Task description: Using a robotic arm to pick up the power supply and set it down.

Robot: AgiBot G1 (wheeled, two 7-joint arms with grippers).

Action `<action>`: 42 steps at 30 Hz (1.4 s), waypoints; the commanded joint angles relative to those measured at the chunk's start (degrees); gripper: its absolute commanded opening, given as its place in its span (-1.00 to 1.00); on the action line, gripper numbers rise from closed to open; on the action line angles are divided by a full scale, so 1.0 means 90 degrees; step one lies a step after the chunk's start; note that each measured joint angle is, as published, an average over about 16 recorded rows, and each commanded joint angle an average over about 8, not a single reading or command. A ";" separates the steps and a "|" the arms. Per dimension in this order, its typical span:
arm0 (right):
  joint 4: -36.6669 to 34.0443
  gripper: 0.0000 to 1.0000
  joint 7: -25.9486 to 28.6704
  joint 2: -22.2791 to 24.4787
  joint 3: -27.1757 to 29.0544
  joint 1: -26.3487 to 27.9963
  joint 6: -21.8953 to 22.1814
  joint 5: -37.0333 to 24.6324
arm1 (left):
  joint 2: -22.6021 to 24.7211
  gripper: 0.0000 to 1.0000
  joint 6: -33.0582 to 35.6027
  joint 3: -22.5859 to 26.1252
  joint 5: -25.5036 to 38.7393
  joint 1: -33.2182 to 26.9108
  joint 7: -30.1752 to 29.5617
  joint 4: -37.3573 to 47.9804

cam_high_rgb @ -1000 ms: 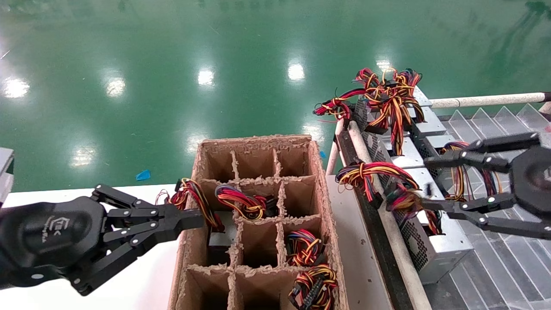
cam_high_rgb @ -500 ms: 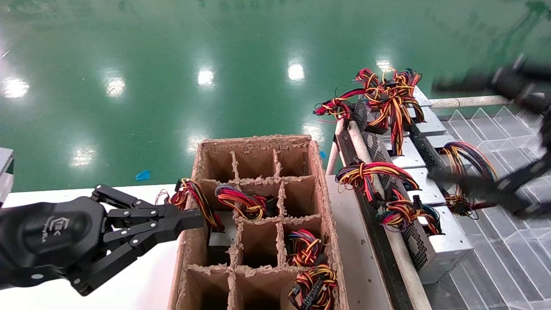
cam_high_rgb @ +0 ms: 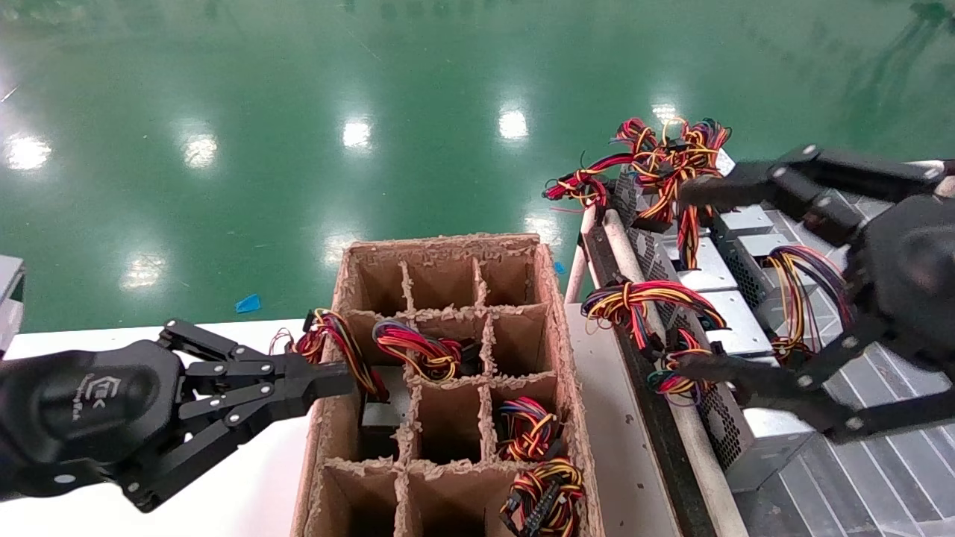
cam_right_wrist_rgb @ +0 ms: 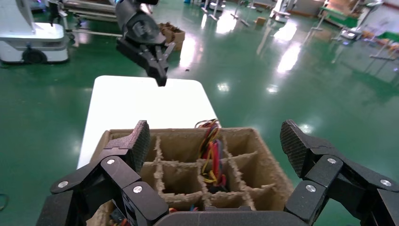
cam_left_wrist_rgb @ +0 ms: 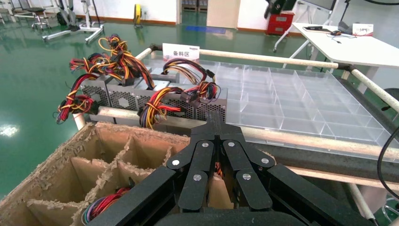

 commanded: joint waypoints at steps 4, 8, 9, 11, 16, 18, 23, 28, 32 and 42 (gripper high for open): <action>0.0138 1.00 0.0162 -0.0170 0.0527 -0.0502 0.0004 -0.0131 | 0.0000 1.00 0.0000 0.0000 0.0000 0.0000 0.0000 0.0000; 0.0247 1.00 0.0290 -0.0304 0.0943 -0.0899 0.0008 -0.0235 | 0.0000 1.00 0.0000 0.0000 0.0000 0.0000 0.0000 0.0000; 0.0274 1.00 0.0322 -0.0337 0.1046 -0.0997 0.0009 -0.0260 | 0.0000 1.00 0.0000 0.0000 0.0000 0.0000 0.0000 0.0000; 0.0328 1.00 0.0386 -0.0404 0.1254 -0.1196 0.0011 -0.0312 | 0.0000 1.00 0.0000 0.0000 0.0000 0.0000 0.0000 0.0000; 0.0464 1.00 0.0546 -0.0571 0.1773 -0.1691 0.0015 -0.0442 | 0.0000 1.00 0.0000 0.0000 0.0000 0.0000 0.0000 0.0000; 0.0519 1.00 0.0610 -0.0638 0.1981 -0.1889 0.0017 -0.0493 | 0.0000 1.00 0.0000 0.0000 0.0000 0.0000 0.0000 0.0000; 0.0657 1.00 0.0772 -0.0808 0.2507 -0.2391 0.0021 -0.0624 | 0.0000 1.00 0.0000 0.0000 0.0000 0.0000 0.0000 0.0000; 0.0795 1.00 0.0934 -0.0978 0.3034 -0.2894 0.0025 -0.0756 | 0.0000 1.00 0.0000 0.0000 0.0000 0.0000 0.0000 0.0000; 0.0906 1.00 0.1064 -0.1114 0.3459 -0.3299 0.0029 -0.0861 | 0.0000 1.00 0.0000 0.0000 0.0000 0.0000 0.0000 0.0000; 0.1170 1.00 0.1375 -0.1440 0.4468 -0.4261 0.0037 -0.1113 | 0.0000 1.00 0.0000 0.0000 0.0000 0.0000 0.0000 0.0000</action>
